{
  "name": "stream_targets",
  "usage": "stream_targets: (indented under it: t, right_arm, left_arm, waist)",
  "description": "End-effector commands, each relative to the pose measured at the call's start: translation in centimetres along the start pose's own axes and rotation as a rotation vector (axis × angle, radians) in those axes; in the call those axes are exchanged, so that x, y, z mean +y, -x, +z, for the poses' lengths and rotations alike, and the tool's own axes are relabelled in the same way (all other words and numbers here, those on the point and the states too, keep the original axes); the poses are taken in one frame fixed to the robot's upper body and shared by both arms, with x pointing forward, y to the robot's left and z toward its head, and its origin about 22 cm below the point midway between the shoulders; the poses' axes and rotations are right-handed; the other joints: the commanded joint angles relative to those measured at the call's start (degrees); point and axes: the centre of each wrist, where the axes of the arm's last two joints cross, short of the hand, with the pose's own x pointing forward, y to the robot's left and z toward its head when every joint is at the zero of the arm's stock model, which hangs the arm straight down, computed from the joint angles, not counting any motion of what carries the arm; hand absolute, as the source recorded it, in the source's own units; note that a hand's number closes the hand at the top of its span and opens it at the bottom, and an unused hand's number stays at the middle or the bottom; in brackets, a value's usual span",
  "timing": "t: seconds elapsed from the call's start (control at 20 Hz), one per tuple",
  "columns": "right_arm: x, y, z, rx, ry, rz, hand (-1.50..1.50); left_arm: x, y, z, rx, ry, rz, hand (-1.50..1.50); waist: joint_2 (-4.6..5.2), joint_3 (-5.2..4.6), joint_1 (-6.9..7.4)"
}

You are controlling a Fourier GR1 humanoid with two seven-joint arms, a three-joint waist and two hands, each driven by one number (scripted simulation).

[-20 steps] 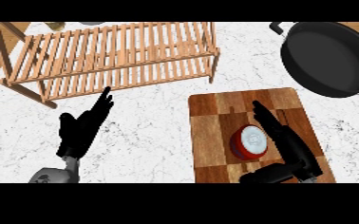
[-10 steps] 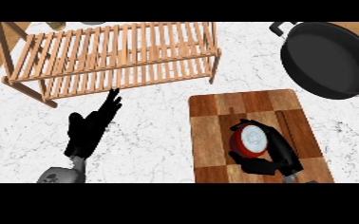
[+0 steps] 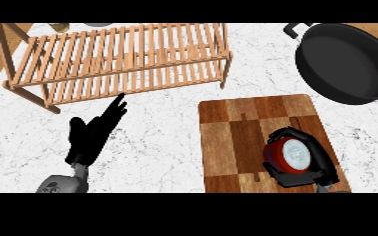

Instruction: Pick the can from the cutting board and place it in the pot

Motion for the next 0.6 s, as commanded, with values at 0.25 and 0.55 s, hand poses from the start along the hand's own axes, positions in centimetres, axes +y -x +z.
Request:
stream_targets:
  t: [0.25, 0.55]
  right_arm:
    - [-21.6, -3.2, 11.0, -0.022, 0.509, 0.09, 1.5]
    - [-25.7, -2.4, 15.5, -0.058, 0.6, 0.182, 1.5]
  left_arm:
    - [0.3, 0.2, 0.8, 0.015, -0.009, 0.006, 0.0]
    - [-0.3, 0.2, 0.2, 0.014, 0.012, -0.009, 0.0]
  waist:
    - [1.43, 0.81, -0.93]
    - [1.43, 0.7, 1.22]
